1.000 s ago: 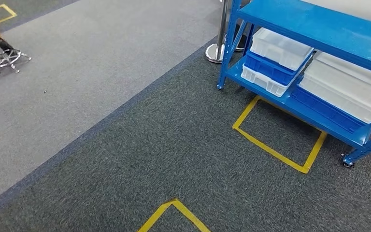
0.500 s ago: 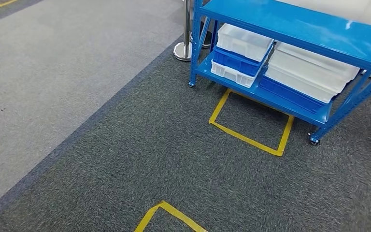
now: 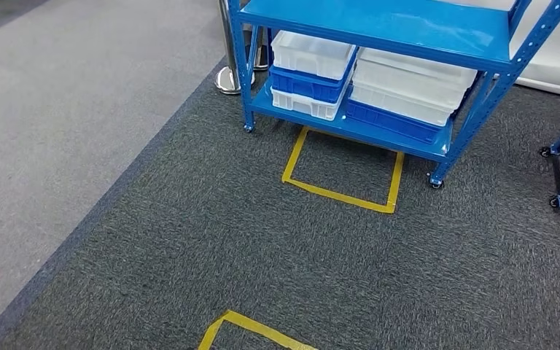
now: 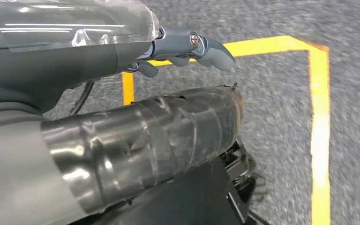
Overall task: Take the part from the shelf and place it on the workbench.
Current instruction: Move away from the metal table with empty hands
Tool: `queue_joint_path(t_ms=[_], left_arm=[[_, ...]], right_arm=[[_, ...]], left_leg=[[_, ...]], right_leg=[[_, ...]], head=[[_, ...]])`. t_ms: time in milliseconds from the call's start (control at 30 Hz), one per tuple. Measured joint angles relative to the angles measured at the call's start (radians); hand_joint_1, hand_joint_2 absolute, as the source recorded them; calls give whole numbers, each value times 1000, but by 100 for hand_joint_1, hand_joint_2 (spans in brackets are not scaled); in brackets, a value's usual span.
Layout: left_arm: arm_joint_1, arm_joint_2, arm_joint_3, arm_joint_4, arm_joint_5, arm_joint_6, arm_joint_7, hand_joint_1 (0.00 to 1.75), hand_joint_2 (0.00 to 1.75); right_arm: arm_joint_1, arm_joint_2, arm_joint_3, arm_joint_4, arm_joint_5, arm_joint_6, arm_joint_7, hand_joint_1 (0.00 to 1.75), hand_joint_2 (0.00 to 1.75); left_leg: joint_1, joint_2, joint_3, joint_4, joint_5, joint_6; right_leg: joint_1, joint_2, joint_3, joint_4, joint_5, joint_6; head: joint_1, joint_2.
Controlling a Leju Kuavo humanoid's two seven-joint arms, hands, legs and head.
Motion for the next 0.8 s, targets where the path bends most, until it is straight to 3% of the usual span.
queue_joint_path(t_ms=[33, 100, 133, 167, 233, 300, 367, 400, 433, 500, 567, 600, 633, 667, 700, 733, 800], left_arm=[[1, 0, 0, 0, 0, -1, -2, 0, 0], [6, 0, 0, 0, 0, -1, -4, 0, 0], [8, 0, 1, 0, 0, -2, -4, 0, 0], [10, 0, 1, 0, 0, -2, -5, 0, 0], [11, 0, 1, 0, 0, -2, -5, 0, 0], [12, 2, 2, 0, 0, -2, -6, 0, 0], [9, 3, 3, 0, -1, -2, -7, 0, 0], [8, 3, 3, 0, -1, -2, -8, 0, 0], [6, 2, 3, 0, -2, -2, -8, 0, 0], [6, 2, 3, 0, -2, -2, -9, 0, 0], [8, 2, 3, 0, -2, -4, -10, 0, 0], [9, 2, 3, 0, -2, -5, -10, 0, 0], [10, 2, 3, 0, -2, -6, -10, 0, 0], [11, 2, 3, 0, -2, -7, -10, 0, 0], [11, 1, 3, 0, -2, -9, -10, 0, 0], [10, 1, 3, 0, -3, -11, -10, 0, 0], [10, 1, 3, 0, -5, -14, -11, 0, 0]], right_arm=[[-1, 0, 0, 0, 0, 0, 0, 0, 0], [-3, 0, 0, 0, 0, 0, -2, 0, 0], [-3, 0, 0, 0, 0, 1, -3, 0, 0], [-2, 0, 0, 0, 0, 1, -3, 0, 0], [-2, 0, 0, 0, 1, 0, -3, 0, 0], [-4, 2, 0, 0, 2, -1, -3, 0, 0], [-4, 4, 0, 0, 2, -3, -3, 0, 0], [-2, 4, 0, 0, 3, -4, -2, 0, 0], [0, 4, 0, 0, 3, -6, -2, 0, 0], [2, 4, 0, 0, 4, -8, 2, 0, 0], [-1, 4, 0, 0, 5, -5, 10, 0, 0], [-2, 4, 0, 0, 6, -2, 14, 0, 0], [-2, 4, 0, 0, 8, 0, 19, 0, 0], [-2, 4, 0, 0, 10, 1, 22, 0, 0], [-1, 3, 0, 0, 11, 2, 26, 0, 0], [0, 3, 0, 0, 12, 4, 29, 0, 0], [-1, 3, 0, 0, 14, 7, 34, 0, 0]], left_leg=[[1, -27, -26, 56, -33, -1], [1, -53, -94, 193, -90, 2], [0, -56, -118, 234, -94, 4], [0, -58, -126, 239, -77, 8], [-3, -76, -92, 135, 6, 21], [-5, -120, -49, 13, 63, 35], [-9, -141, -37, -28, 68, 39], [-9, -132, -34, -36, 70, 40], [-8, -121, -30, -42, 75, 44], [-3, -99, -21, -60, 85, 54], [-3, -78, -18, -66, 88, 59], [-4, -67, -19, -65, 86, 60], [-5, -58, -19, -63, 85, 59], [-5, -50, -18, -62, 83, 58], [-4, -45, -17, -61, 81, 56], [-4, -41, -15, -60, 79, 53], [-5, -38, -12, -55, 73, 43]], right_leg=[[0, 10, 0, -1, 0, -5], [5, 33, -1, 0, 0, -11], [8, 47, 1, 0, 0, -12], [10, 62, 3, 0, -1, -13], [14, 92, 8, 1, -1, -13], [15, 117, 7, 3, -1, -10], [10, 138, -1, 3, 3, 0], [7, 148, -4, 1, 6, 7], [6, 149, -5, 0, 7, 13], [9, 107, -21, 34, -18, 22], [10, 50, -72, 141, -80, 30], [8, 38, -102, 203, -107, 34], [5, 32, -122, 246, -120, 38], [2, 29, -124, 254, -113, 41], [-2, 26, -106, 224, -89, 44], [-5, 23, -69, 160, -54, 45], [-5, 16, -2, 36, -13, 40]], head=[[0, 0], [0, 0], [0, 0], [0, 0], [0, 0], [1, 0], [1, 0], [1, 0], [1, 0], [3, 0], [5, 0], [5, 0], [5, 0], [5, 0], [5, 0], [5, 0], [5, 0]])
